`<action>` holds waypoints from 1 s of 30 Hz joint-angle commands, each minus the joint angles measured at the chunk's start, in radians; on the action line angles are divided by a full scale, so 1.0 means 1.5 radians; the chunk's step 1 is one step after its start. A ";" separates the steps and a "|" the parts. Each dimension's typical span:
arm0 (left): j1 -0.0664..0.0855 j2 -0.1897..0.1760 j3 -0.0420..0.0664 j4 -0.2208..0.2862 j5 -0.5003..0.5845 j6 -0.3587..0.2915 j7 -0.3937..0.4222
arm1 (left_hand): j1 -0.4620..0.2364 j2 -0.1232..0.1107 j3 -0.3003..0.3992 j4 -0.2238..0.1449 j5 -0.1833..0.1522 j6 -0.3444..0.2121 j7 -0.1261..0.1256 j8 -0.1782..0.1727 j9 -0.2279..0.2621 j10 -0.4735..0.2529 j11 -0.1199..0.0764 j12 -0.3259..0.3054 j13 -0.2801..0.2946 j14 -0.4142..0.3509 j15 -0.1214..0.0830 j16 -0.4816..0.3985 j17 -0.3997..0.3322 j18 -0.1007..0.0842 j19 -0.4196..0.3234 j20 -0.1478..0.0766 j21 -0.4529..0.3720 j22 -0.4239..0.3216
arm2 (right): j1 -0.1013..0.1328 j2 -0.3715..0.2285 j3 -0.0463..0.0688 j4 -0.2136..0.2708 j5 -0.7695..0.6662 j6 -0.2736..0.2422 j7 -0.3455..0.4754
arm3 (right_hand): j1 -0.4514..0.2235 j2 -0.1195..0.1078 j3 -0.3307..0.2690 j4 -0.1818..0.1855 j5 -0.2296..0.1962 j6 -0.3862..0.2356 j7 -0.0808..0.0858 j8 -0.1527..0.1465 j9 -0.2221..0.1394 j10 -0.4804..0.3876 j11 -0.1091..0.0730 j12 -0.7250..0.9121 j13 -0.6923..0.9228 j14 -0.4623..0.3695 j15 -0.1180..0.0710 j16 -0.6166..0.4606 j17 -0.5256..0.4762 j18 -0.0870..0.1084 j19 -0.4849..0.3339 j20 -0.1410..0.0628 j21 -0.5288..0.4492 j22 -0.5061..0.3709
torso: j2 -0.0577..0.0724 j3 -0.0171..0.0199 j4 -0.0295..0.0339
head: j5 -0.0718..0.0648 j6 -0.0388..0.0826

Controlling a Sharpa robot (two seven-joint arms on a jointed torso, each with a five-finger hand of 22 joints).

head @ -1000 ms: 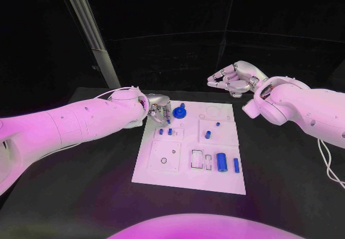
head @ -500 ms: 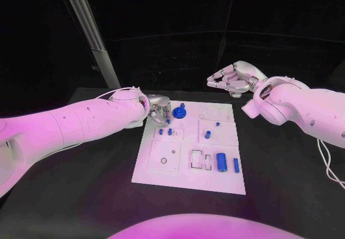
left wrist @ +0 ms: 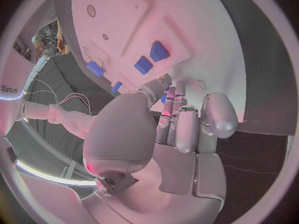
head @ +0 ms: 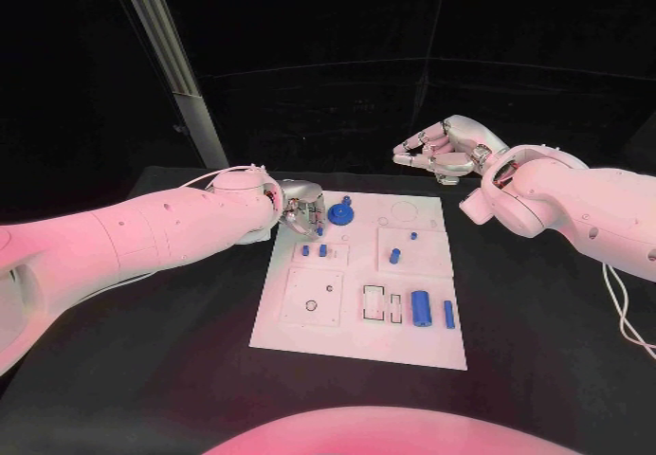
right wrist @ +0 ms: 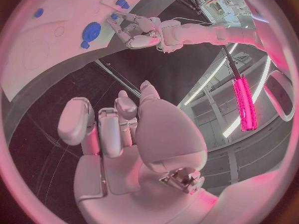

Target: Assemble the parts on the task board

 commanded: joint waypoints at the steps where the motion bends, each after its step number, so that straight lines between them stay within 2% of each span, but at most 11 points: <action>1: 0.001 -0.002 0.000 0.001 0.002 0.001 -0.004 | -0.005 -0.004 0.001 0.000 -0.003 -0.010 0.002 -0.007 -0.002 -0.001 0.007 -0.004 0.001 0.012 0.003 -0.004 -0.002 -0.008 0.004 0.003 0.005 0.001 | 0.001 0.000 0.000 0.000 -0.001 0.006 0.002 | 0.000 0.005 -0.005 -0.001 0.004 -0.004 0.000 0.003 0.001 -0.004 -0.001 0.001 -0.001 0.038 0.002 -0.004 0.036 0.010 -0.003 -0.002 -0.003 -0.001 | 0.000 0.0001 0.0002 | 0.000 0.000; 6: 0.001 -0.009 0.000 0.004 0.003 -0.006 -0.007 | -0.010 -0.016 -0.004 0.000 -0.003 -0.042 0.010 -0.029 -0.003 -0.006 0.013 -0.012 0.001 0.012 0.008 -0.004 -0.004 -0.008 0.004 0.007 0.004 0.002 | 0.001 -0.002 0.000 -0.002 -0.009 0.011 -0.011 | 0.002 0.005 -0.007 -0.002 0.004 -0.005 0.001 0.002 0.001 -0.019 0.000 -0.023 -0.021 0.037 0.002 -0.007 0.034 0.013 -0.011 -0.002 -0.013 -0.020 | -0.001 -0.0002 0.0002 | -0.001 0.000; 9: 0.001 -0.017 0.000 0.009 0.009 -0.012 -0.006 | -0.012 -0.021 -0.010 -0.001 -0.003 -0.057 0.012 -0.037 -0.003 -0.014 0.014 -0.016 0.001 0.011 0.009 -0.005 -0.007 -0.007 0.002 0.008 0.001 0.000 | 0.001 -0.006 0.000 -0.005 -0.036 0.016 -0.027 | 0.018 0.010 -0.011 -0.006 0.004 -0.012 0.003 0.001 0.000 -0.134 0.002 -0.208 -0.178 0.016 0.004 -0.058 -0.025 0.026 -0.048 0.000 -0.060 -0.097 | -0.001 -0.0003 0.0001 | -0.001 0.000; 14: 0.001 -0.033 0.000 0.019 0.018 -0.030 -0.002 | -0.014 -0.029 -0.027 0.000 -0.003 -0.083 0.012 -0.038 -0.002 -0.026 0.014 -0.021 0.001 0.009 0.009 -0.008 -0.014 -0.005 -0.001 0.009 -0.006 -0.005 | 0.001 -0.013 0.000 -0.009 -0.102 0.026 -0.059 | 0.079 0.017 -0.001 -0.026 -0.003 -0.004 0.006 0.007 0.002 -0.187 0.004 -0.340 -0.289 -0.005 0.005 -0.137 -0.109 0.040 -0.076 -0.002 -0.112 -0.173 | -0.001 -0.0008 0.0008 | -0.003 0.002; 15: 0.001 -0.037 0.000 0.022 0.024 -0.038 0.001 | -0.014 -0.029 -0.028 0.000 -0.003 -0.083 0.013 -0.038 -0.002 -0.028 0.014 -0.021 0.001 0.009 0.009 -0.008 -0.015 -0.005 -0.002 0.009 -0.008 -0.007 | 0.001 -0.016 0.000 -0.010 -0.122 0.028 -0.066 | 0.098 0.015 0.004 -0.033 -0.017 0.001 0.014 0.009 0.002 -0.181 0.004 -0.385 -0.337 -0.004 0.007 -0.150 -0.122 0.039 -0.072 -0.002 -0.117 -0.178 | -0.001 -0.0008 0.0013 | -0.004 0.002; 21: 0.003 -0.066 0.001 0.039 0.137 -0.112 0.061 | -0.004 -0.014 -0.030 -0.001 -0.002 -0.053 0.017 -0.020 0.004 -0.036 0.022 -0.019 0.003 -0.001 0.015 -0.021 -0.041 0.002 -0.016 0.014 -0.041 -0.036 | -0.006 -0.035 0.000 -0.001 -0.256 0.037 -0.093 | 0.160 0.010 0.031 -0.061 -0.042 0.037 0.000 0.024 0.004 -0.155 0.004 -0.480 -0.443 0.008 0.000 -0.153 -0.126 0.035 -0.053 -0.004 -0.110 -0.163 | -0.001 -0.0009 0.0003 | -0.010 0.005; 24: 0.004 -0.082 0.001 0.049 0.302 -0.145 0.138 | 0.008 0.000 -0.017 -0.004 -0.002 -0.035 0.026 -0.010 0.004 -0.057 0.031 -0.023 0.000 -0.074 0.025 -0.121 -0.210 0.036 -0.100 0.019 -0.210 -0.185 | -0.012 -0.046 0.000 0.013 -0.340 0.041 -0.107 | 0.173 0.003 0.041 -0.067 -0.052 0.050 -0.003 0.026 0.002 -0.135 0.002 -0.524 -0.493 0.011 0.000 -0.154 -0.127 0.035 -0.046 -0.004 -0.108 -0.158 | -0.002 0.0004 -0.0004 | -0.023 0.007; 25: 0.005 -0.087 0.001 0.054 0.363 -0.149 0.165 | 0.012 0.005 -0.012 -0.005 -0.002 -0.035 0.030 -0.010 0.002 -0.065 0.031 -0.023 -0.001 -0.116 0.026 -0.179 -0.300 0.049 -0.143 0.023 -0.289 -0.253 | -0.016 -0.049 0.000 0.019 -0.368 0.042 -0.112 | 0.174 0.000 0.044 -0.067 -0.055 0.053 -0.002 0.026 0.001 -0.125 0.003 -0.541 -0.512 0.012 0.000 -0.155 -0.128 0.034 -0.044 -0.004 -0.107 -0.156 | -0.001 0.0007 -0.0009 | -0.027 0.008; 26: 0.005 -0.091 0.001 0.059 0.412 -0.150 0.186 | 0.014 0.009 -0.008 -0.005 -0.002 -0.034 0.028 -0.009 0.002 -0.067 0.033 -0.021 -0.001 -0.141 0.027 -0.213 -0.354 0.051 -0.155 0.024 -0.305 -0.264 | -0.019 -0.052 0.000 0.024 -0.389 0.043 -0.116 | 0.175 -0.002 0.046 -0.068 -0.056 0.055 -0.003 0.026 0.001 -0.122 0.002 -0.549 -0.520 0.012 0.001 -0.155 -0.128 0.034 -0.043 -0.004 -0.107 -0.155 | -0.001 0.0004 -0.0011 | -0.030 0.008; 27: 0.005 -0.096 0.001 0.065 0.471 -0.150 0.210 | 0.015 0.012 -0.006 -0.005 -0.002 -0.033 0.029 -0.008 0.001 -0.068 0.033 -0.018 0.000 -0.160 0.027 -0.238 -0.388 0.051 -0.163 0.026 -0.316 -0.270 | -0.023 -0.055 0.000 0.030 -0.415 0.044 -0.121 | 0.176 -0.004 0.048 -0.067 -0.058 0.057 -0.003 0.025 0.001 -0.117 0.001 -0.559 -0.532 0.013 0.002 -0.155 -0.128 0.034 -0.043 -0.004 -0.107 -0.155 | -0.001 0.0001 -0.0013 | -0.032 0.008; 30: 0.005 -0.109 0.001 0.083 0.604 -0.150 0.260 | 0.009 0.019 -0.005 0.002 -0.001 -0.035 0.028 -0.009 0.000 -0.068 0.034 -0.011 0.000 -0.172 0.028 -0.253 -0.403 0.051 -0.172 0.028 -0.331 -0.279 | -0.036 -0.059 0.000 0.045 -0.477 0.048 -0.135 | 0.175 -0.009 0.051 -0.066 -0.063 0.060 -0.003 0.024 0.000 -0.117 0.004 -0.580 -0.552 0.014 0.004 -0.156 -0.129 0.034 -0.043 -0.002 -0.108 -0.156 | -0.001 -0.0004 -0.0011 | -0.040 0.009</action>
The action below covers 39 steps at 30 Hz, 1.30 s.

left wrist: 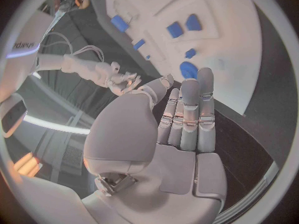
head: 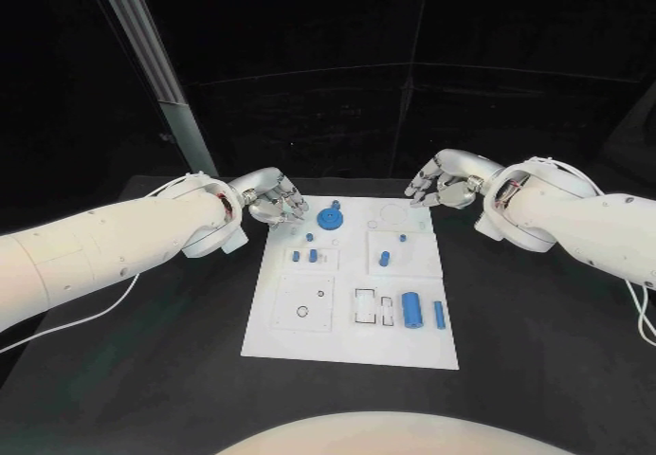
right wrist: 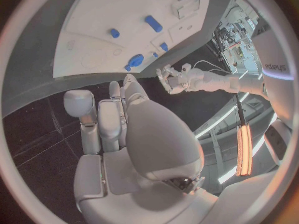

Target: Assemble the parts on the task board

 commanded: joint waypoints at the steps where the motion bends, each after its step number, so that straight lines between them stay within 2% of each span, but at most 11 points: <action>1: 0.001 -0.012 0.000 0.022 0.330 -0.039 0.146 | -0.011 0.016 0.003 0.012 0.000 0.001 0.000 0.003 -0.001 -0.003 0.001 0.010 0.001 -0.011 0.001 -0.012 -0.015 0.004 -0.008 0.002 -0.015 -0.010 | -0.011 -0.002 0.000 0.017 -0.179 0.018 -0.044 | -0.001 -0.007 0.006 0.002 -0.006 0.005 0.000 0.000 -0.001 0.000 0.003 -0.020 -0.019 0.016 0.002 0.000 -0.001 0.002 0.005 0.001 0.000 -0.001 | 0.001 0.0005 -0.0006 | -0.011 0.001; 5: 0.001 -0.025 0.000 0.040 0.416 -0.037 0.175 | -0.019 0.020 0.002 0.021 0.001 0.003 0.000 0.005 -0.001 0.000 0.001 0.018 0.002 -0.013 0.001 -0.014 -0.019 0.004 -0.009 0.003 -0.023 -0.016 | -0.025 -0.001 0.000 0.026 -0.237 0.027 -0.061 | -0.002 -0.014 0.007 0.004 -0.011 0.002 0.001 -0.006 -0.002 -0.005 0.007 -0.040 -0.039 0.017 0.006 0.001 -0.001 0.003 0.003 0.004 -0.003 -0.005 | 0.001 0.0006 0.0007 | -0.019 0.000; 13: 0.000 -0.038 -0.001 0.060 0.538 -0.039 0.179 | -0.021 0.025 0.002 0.026 0.002 0.007 0.000 0.009 0.000 0.003 -0.001 0.027 0.003 -0.014 0.000 -0.015 -0.022 0.004 -0.007 0.003 -0.030 -0.021 | -0.043 0.010 0.000 0.026 -0.277 0.039 -0.066 | 0.002 -0.020 0.014 0.003 -0.014 -0.005 0.003 -0.016 -0.002 -0.012 0.012 -0.059 -0.068 0.018 0.010 0.003 0.002 0.003 0.003 0.008 -0.004 -0.007 | 0.001 -0.0002 0.0005 | -0.020 0.002; 20: -0.001 -0.043 -0.001 0.070 0.568 -0.039 0.182 | -0.022 0.025 0.001 0.026 0.002 0.008 0.000 0.010 0.000 0.003 -0.001 0.028 0.003 -0.015 0.000 -0.016 -0.023 0.004 -0.007 0.003 -0.031 -0.022 | -0.055 0.026 0.000 0.014 -0.286 0.046 -0.064 | 0.006 -0.020 0.023 0.000 -0.017 -0.008 0.003 -0.023 -0.002 -0.012 0.013 -0.067 -0.086 0.019 0.011 0.004 0.002 0.003 0.005 0.009 -0.002 -0.004 | 0.002 -0.0001 0.0006 | -0.020 0.001; 29: -0.002 -0.046 -0.002 0.077 0.574 -0.036 0.179 | -0.022 0.024 0.000 0.027 0.002 0.008 0.000 0.011 0.000 0.004 -0.001 0.030 0.004 -0.016 0.000 -0.016 -0.024 0.004 -0.007 0.003 -0.033 -0.023 | -0.059 0.039 0.000 -0.001 -0.288 0.048 -0.062 | 0.011 -0.017 0.037 -0.001 -0.022 -0.008 0.006 -0.025 -0.002 -0.008 0.015 -0.072 -0.102 0.019 0.012 0.005 0.002 0.002 0.007 0.010 0.000 -0.002 | 0.002 0.0000 0.0003 | -0.021 -0.003; 39: -0.002 -0.045 -0.002 0.076 0.574 -0.034 0.175 | -0.021 0.024 0.000 0.026 0.002 0.009 0.000 0.012 0.000 0.003 -0.001 0.032 0.004 -0.017 0.000 -0.017 -0.025 0.004 -0.008 0.002 -0.035 -0.025 | -0.062 0.049 0.000 -0.007 -0.288 0.074 -0.054 | 0.026 -0.009 0.082 -0.008 -0.042 0.011 0.004 -0.022 0.000 0.017 0.011 -0.074 -0.128 0.021 0.009 0.015 0.011 0.001 0.014 0.009 0.009 0.011 | 0.001 0.0001 -0.0001 | -0.019 -0.005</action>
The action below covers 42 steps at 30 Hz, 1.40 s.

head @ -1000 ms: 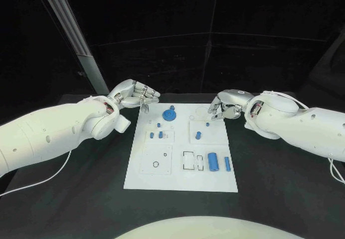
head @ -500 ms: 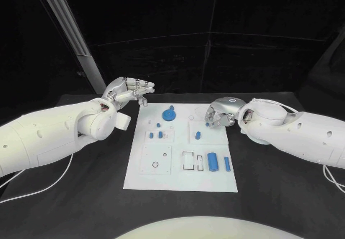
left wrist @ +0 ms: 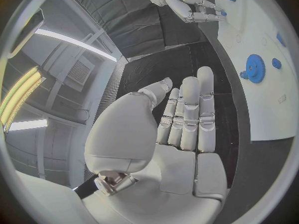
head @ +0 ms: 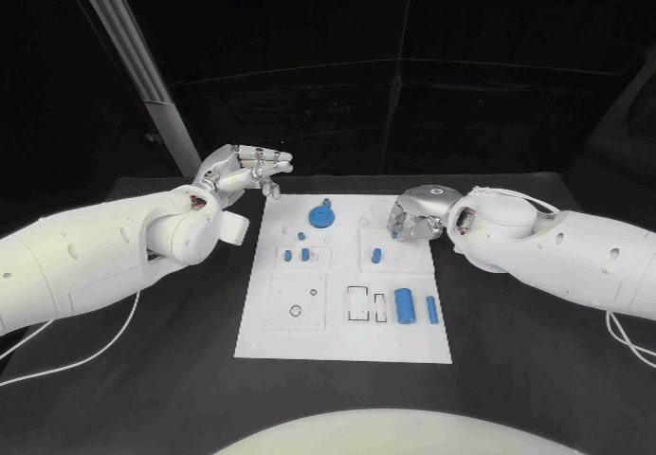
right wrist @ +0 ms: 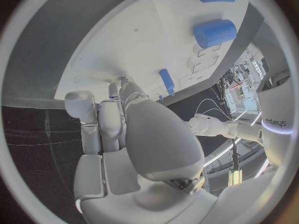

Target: Assemble the parts on the task board

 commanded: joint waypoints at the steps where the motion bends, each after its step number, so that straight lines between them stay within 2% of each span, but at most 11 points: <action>1: 0.001 0.001 0.000 -0.001 0.010 0.002 0.009 | 0.000 0.003 -0.001 0.001 0.002 0.004 0.000 0.004 0.001 0.003 -0.001 0.003 0.001 -0.006 -0.001 -0.003 -0.001 0.004 -0.003 0.000 -0.005 -0.001 | 0.000 0.002 0.000 0.000 -0.008 0.025 0.008 | 0.007 0.000 0.011 -0.001 -0.004 0.008 0.000 -0.001 0.001 0.009 -0.001 -0.003 -0.005 0.020 0.001 0.005 0.003 0.000 0.005 0.000 0.005 0.004 | 0.000 0.0003 -0.0007 | 0.001 -0.001; 15: 0.001 0.001 0.000 -0.005 0.010 0.003 0.004 | 0.004 0.002 0.000 -0.001 0.003 0.004 0.001 0.005 0.001 0.002 -0.001 0.005 0.001 -0.007 -0.001 -0.005 -0.003 0.004 -0.003 -0.001 -0.008 -0.004 | -0.001 0.010 0.000 -0.004 -0.009 0.049 0.006 | 0.000 -0.013 0.067 -0.009 -0.008 0.028 -0.004 -0.002 0.001 0.036 -0.006 -0.008 -0.028 0.021 -0.002 0.011 0.004 -0.001 0.011 -0.004 0.014 0.016 | 0.000 0.0001 -0.0007 | 0.002 -0.003; 20: 0.001 0.001 0.000 -0.005 0.010 0.004 0.002 | 0.004 0.002 0.000 -0.001 0.003 0.004 0.001 0.005 0.001 0.002 -0.001 0.005 0.001 -0.007 -0.001 -0.005 -0.003 0.004 -0.003 -0.001 -0.008 -0.004 | -0.002 0.013 0.000 -0.006 -0.022 0.042 -0.002 | 0.003 -0.013 0.104 -0.020 -0.025 0.041 -0.006 0.000 0.002 0.049 -0.008 -0.008 -0.034 0.023 -0.006 0.019 0.011 -0.004 0.017 -0.007 0.025 0.033 | 0.000 0.0003 -0.0007 | 0.001 -0.004; 24: 0.001 0.001 0.000 -0.004 0.010 0.005 0.001 | 0.004 0.002 0.000 -0.002 0.003 0.004 0.001 0.006 0.001 0.002 -0.001 0.006 0.001 -0.008 -0.001 -0.005 -0.003 0.004 -0.003 -0.001 -0.008 -0.004 | -0.002 0.013 0.000 -0.004 -0.032 0.015 -0.006 | 0.000 -0.015 0.139 -0.030 -0.033 0.052 -0.009 0.001 0.002 0.061 -0.011 -0.008 -0.038 0.022 -0.009 0.015 0.004 -0.007 0.025 -0.009 0.039 0.054 | -0.001 0.0005 -0.0008 | 0.001 -0.004; 27: 0.001 0.000 0.000 -0.004 0.010 0.005 0.002 | 0.004 0.002 0.000 -0.002 0.003 0.004 0.001 0.006 0.001 0.002 -0.001 0.006 0.001 -0.008 -0.001 -0.005 -0.003 0.004 -0.003 -0.001 -0.008 -0.004 | -0.002 0.010 0.000 0.001 -0.035 -0.010 -0.006 | -0.010 -0.022 0.171 -0.038 -0.034 0.056 -0.010 -0.001 0.002 0.066 -0.012 -0.010 -0.041 0.021 -0.010 0.014 -0.001 -0.009 0.027 -0.011 0.044 0.062 | -0.001 0.0007 -0.0014 | 0.002 -0.004; 31: 0.001 -0.001 0.000 -0.003 0.010 0.005 0.001 | 0.005 0.002 0.000 -0.002 0.003 0.004 0.001 0.006 0.001 0.002 -0.001 0.007 0.001 -0.008 -0.001 -0.005 -0.004 0.004 -0.003 -0.001 -0.009 -0.005 | -0.002 -0.003 0.000 0.018 -0.025 -0.045 -0.003 | -0.033 -0.038 0.213 -0.047 -0.035 0.059 -0.008 -0.004 0.001 0.070 -0.011 -0.013 -0.045 0.021 -0.010 0.014 -0.006 -0.010 0.029 -0.011 0.050 0.070 | -0.001 0.0005 -0.0013 | 0.001 -0.004; 32: 0.001 -0.002 0.000 -0.003 0.010 0.005 0.001 | 0.005 0.002 0.000 -0.002 0.003 0.004 0.001 0.006 0.001 0.002 -0.001 0.007 0.001 -0.008 -0.001 -0.005 -0.004 0.004 -0.003 -0.001 -0.009 -0.005 | -0.002 -0.006 0.001 0.022 -0.022 -0.051 -0.003 | -0.046 -0.047 0.234 -0.053 -0.035 0.060 -0.008 -0.004 0.001 0.071 -0.012 -0.015 -0.047 0.020 -0.010 0.014 -0.008 -0.010 0.029 -0.011 0.053 0.072 | -0.001 0.0005 -0.0014 | 0.002 -0.003; 34: 0.001 -0.002 0.000 -0.003 0.010 0.005 0.001 | 0.005 0.002 0.000 -0.002 0.003 0.004 0.001 0.006 0.001 0.002 -0.001 0.007 0.001 -0.008 -0.001 -0.005 -0.004 0.004 -0.003 -0.001 -0.009 -0.005 | -0.002 -0.014 0.001 0.032 -0.014 -0.066 0.000 | -0.062 -0.056 0.258 -0.060 -0.035 0.060 -0.008 -0.005 0.001 0.073 -0.012 -0.017 -0.048 0.020 -0.010 0.015 -0.009 -0.011 0.028 -0.010 0.054 0.074 | -0.002 0.0001 -0.0014 | 0.001 -0.004; 37: 0.001 -0.003 0.000 -0.004 0.010 0.006 0.001 | 0.006 0.002 0.000 -0.002 0.003 0.004 0.001 0.006 0.001 0.001 -0.001 0.007 0.001 -0.009 -0.001 -0.006 -0.004 0.004 -0.003 -0.001 -0.009 -0.005 | -0.002 -0.024 0.001 0.046 0.000 -0.083 0.003 | -0.063 -0.056 0.259 -0.061 -0.036 0.060 -0.008 -0.005 0.001 0.073 -0.012 -0.017 -0.048 0.020 -0.010 0.015 -0.009 -0.011 0.028 -0.010 0.054 0.074 | -0.001 -0.0002 -0.0009 | -0.001 -0.002; 38: 0.001 -0.003 0.000 -0.004 0.010 0.006 0.001 | 0.006 0.002 0.000 -0.002 0.003 0.004 0.001 0.006 0.001 0.001 -0.001 0.007 0.001 -0.009 -0.001 -0.006 -0.004 0.004 -0.003 -0.001 -0.009 -0.005 | -0.002 -0.028 0.001 0.051 0.005 -0.089 0.004 | -0.078 -0.063 0.282 -0.069 -0.036 0.061 -0.007 -0.005 0.001 0.074 -0.012 -0.019 -0.049 0.020 -0.009 0.017 -0.010 -0.010 0.028 -0.011 0.056 0.076 | -0.001 -0.0001 -0.0008 | -0.001 -0.002; 42: 0.001 -0.003 0.000 -0.005 0.010 0.006 0.001 | 0.006 0.002 0.000 -0.002 0.003 0.004 0.001 0.006 0.001 0.001 -0.001 0.007 0.001 -0.009 -0.001 -0.006 -0.004 0.004 -0.003 -0.001 -0.009 -0.005 | -0.001 -0.043 0.002 0.072 0.023 -0.103 0.008 | -0.087 -0.066 0.295 -0.074 -0.036 0.061 -0.008 -0.005 0.001 0.075 -0.011 -0.019 -0.049 0.020 -0.009 0.018 -0.010 -0.010 0.028 -0.011 0.057 0.077 | -0.001 -0.0001 -0.0006 | -0.001 -0.001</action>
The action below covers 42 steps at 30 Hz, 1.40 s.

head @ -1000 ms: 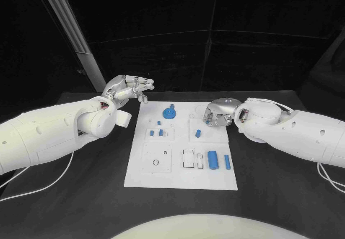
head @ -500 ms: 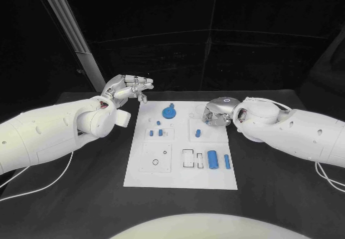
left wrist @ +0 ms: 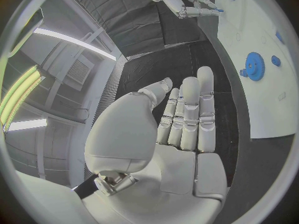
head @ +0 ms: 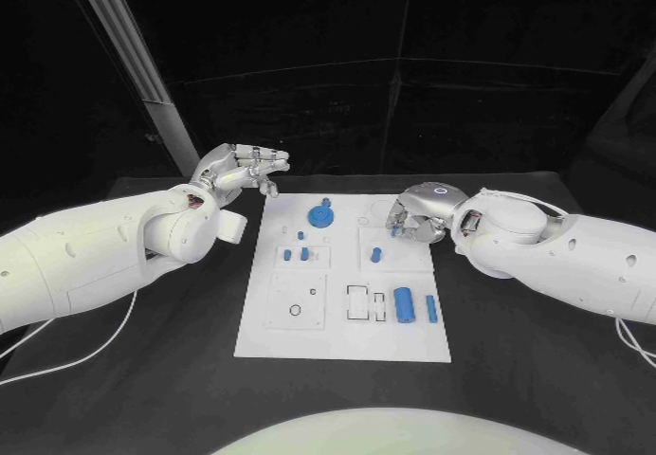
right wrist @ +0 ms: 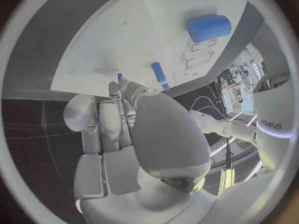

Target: Assemble the parts on the task board

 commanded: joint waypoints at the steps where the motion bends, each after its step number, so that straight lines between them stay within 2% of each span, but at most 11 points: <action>1: 0.001 0.000 0.000 0.000 0.004 0.005 0.003 | 0.006 0.002 0.000 -0.002 0.003 0.004 0.001 0.004 0.000 0.001 -0.001 0.005 0.001 -0.005 0.000 -0.003 -0.001 0.004 -0.003 -0.001 -0.002 -0.001 | 0.002 -0.011 0.001 0.019 0.032 -0.049 0.009 | -0.007 0.001 0.006 -0.002 -0.003 0.004 0.001 -0.001 0.000 0.004 0.000 -0.002 -0.001 0.020 -0.004 0.003 -0.001 -0.010 0.005 0.000 0.002 0.001 | 0.000 -0.0003 0.0011 | -0.001 0.000; 9: 0.001 -0.001 0.000 0.000 0.004 0.004 0.003 | 0.006 0.002 0.000 -0.002 0.003 0.004 0.001 0.004 0.000 0.001 -0.001 0.005 0.001 -0.005 0.000 -0.003 -0.001 0.004 -0.003 -0.001 -0.002 -0.001 | 0.004 -0.032 0.004 0.063 0.058 -0.059 0.011 | -0.015 -0.003 0.015 -0.006 -0.004 0.004 0.001 -0.001 0.000 0.004 0.001 -0.002 -0.001 0.020 -0.004 0.005 0.000 -0.011 0.006 0.000 0.004 0.003 | 0.000 -0.0003 0.0006 | 0.001 0.001; 11: 0.001 -0.001 0.000 0.000 0.004 0.004 0.003 | 0.006 0.002 0.000 -0.002 0.003 0.004 0.001 0.004 0.000 0.001 -0.001 0.005 0.001 -0.005 0.000 -0.003 -0.001 0.004 -0.003 -0.001 -0.002 -0.001 | 0.004 -0.031 0.005 0.081 0.065 -0.062 0.014 | -0.016 -0.003 0.016 -0.007 -0.004 0.004 0.002 -0.001 0.000 0.004 0.001 -0.003 -0.001 0.020 -0.004 0.005 0.000 -0.010 0.005 0.000 0.004 0.003 | 0.001 0.0003 0.0008 | 0.006 0.001; 17: 0.001 0.001 0.000 0.000 0.004 0.005 0.003 | 0.006 0.002 0.000 -0.003 0.003 0.004 0.001 0.004 0.000 0.001 -0.001 0.006 0.001 -0.006 0.000 -0.004 -0.002 0.004 -0.003 -0.001 -0.003 -0.001 | 0.004 -0.004 0.005 0.120 0.072 -0.064 0.024 | -0.018 -0.004 0.020 -0.008 -0.003 0.004 0.002 -0.001 0.000 0.003 0.001 -0.003 -0.001 0.020 -0.004 0.005 0.000 -0.010 0.005 0.000 0.004 0.003 | 0.001 -0.0001 0.0020 | 0.012 -0.002; 20: 0.001 0.003 0.000 0.000 0.004 0.005 0.004 | 0.006 0.002 0.000 -0.003 0.003 0.004 0.001 0.004 0.000 0.001 -0.001 0.006 0.001 -0.006 0.000 -0.004 -0.002 0.004 -0.003 -0.001 -0.003 -0.001 | 0.004 0.015 0.004 0.129 0.072 -0.057 0.027 | -0.019 -0.004 0.020 -0.009 -0.003 0.003 0.002 -0.001 0.000 0.003 0.001 -0.003 -0.001 0.020 -0.003 0.005 -0.001 -0.010 0.005 0.000 0.004 0.002 | 0.001 -0.0002 0.0018 | 0.018 -0.004; 22: 0.001 0.004 0.000 0.000 0.004 0.005 0.003 | 0.006 0.002 0.000 -0.003 0.003 0.004 0.001 0.004 0.000 0.001 -0.001 0.006 0.001 -0.006 0.000 -0.004 -0.002 0.004 -0.003 -0.001 -0.003 -0.001 | 0.003 0.030 0.004 0.132 0.073 -0.049 0.029 | -0.019 -0.004 0.021 -0.009 -0.003 0.003 0.002 -0.001 0.000 0.003 0.001 -0.003 -0.001 0.020 -0.003 0.005 -0.001 -0.010 0.005 0.000 0.004 0.002 | 0.001 -0.0010 0.0034 | 0.020 -0.005; 26: 0.001 0.007 0.001 0.002 0.004 0.005 0.003 | 0.006 0.002 0.000 -0.003 0.003 0.004 0.001 0.004 0.000 0.001 -0.001 0.006 0.001 -0.006 0.000 -0.004 -0.002 0.004 -0.003 -0.001 -0.003 -0.001 | -0.002 0.061 0.002 0.125 0.072 -0.027 0.030 | -0.021 -0.004 0.022 -0.009 -0.003 0.003 0.002 -0.002 0.000 0.003 0.001 -0.004 -0.001 0.020 -0.003 0.005 -0.001 -0.010 0.005 0.000 0.004 0.002 | 0.001 -0.0020 0.0019 | 0.028 -0.007; 31: 0.001 0.008 0.001 0.004 0.004 0.005 0.002 | 0.006 0.002 0.000 -0.003 0.003 0.004 0.001 0.004 0.000 0.001 -0.001 0.006 0.001 -0.006 0.000 -0.004 -0.002 0.004 -0.003 -0.001 -0.003 -0.001 | -0.020 0.092 -0.001 0.105 0.059 -0.005 0.029 | -0.022 -0.004 0.023 -0.010 -0.003 0.003 0.003 -0.002 0.000 0.002 0.002 -0.004 -0.001 0.020 -0.003 0.005 -0.001 -0.010 0.005 0.000 0.004 0.002 | 0.001 -0.0021 0.0013 | 0.037 -0.010; 32: 0.001 0.008 0.001 0.005 0.004 0.006 0.002 | 0.006 0.002 0.000 -0.003 0.003 0.004 0.001 0.004 0.000 0.001 -0.001 0.006 0.001 -0.006 0.000 -0.004 -0.002 0.004 -0.003 -0.001 -0.003 -0.001 | -0.024 0.098 -0.002 0.099 0.056 -0.001 0.028 | -0.022 -0.004 0.023 -0.010 -0.003 0.003 0.003 -0.002 0.000 0.002 0.002 -0.004 -0.001 0.020 -0.003 0.005 -0.001 -0.010 0.005 0.000 0.004 0.002 | 0.001 -0.0010 0.0014 | 0.039 -0.011; 35: 0.001 0.009 0.001 0.006 0.004 0.005 0.002 | 0.006 0.002 0.000 -0.003 0.003 0.004 0.001 0.004 0.000 0.001 -0.001 0.006 0.001 -0.006 0.000 -0.004 -0.002 0.004 -0.003 -0.001 -0.003 -0.001 | -0.033 0.113 -0.009 0.083 0.042 0.008 0.026 | -0.023 -0.004 0.024 -0.010 -0.003 0.002 0.003 -0.002 0.000 0.002 0.002 -0.004 -0.002 0.020 -0.003 0.005 -0.002 -0.010 0.004 0.000 0.004 0.002 | 0.001 -0.0006 0.0009 | 0.045 -0.012; 42: 0.001 0.011 0.001 0.007 0.004 0.005 0.002 | 0.006 0.002 0.000 -0.003 0.003 0.004 0.001 0.004 0.000 0.001 -0.001 0.006 0.001 -0.006 0.000 -0.004 -0.002 0.004 -0.003 -0.001 -0.003 -0.001 | -0.046 0.139 -0.015 0.059 0.020 0.025 0.019 | -0.025 -0.005 0.025 -0.011 -0.004 0.002 0.003 -0.002 0.000 0.001 0.002 -0.005 -0.002 0.020 -0.003 0.005 -0.002 -0.010 0.004 0.000 0.004 0.002 | 0.001 -0.0006 0.0020 | 0.050 -0.017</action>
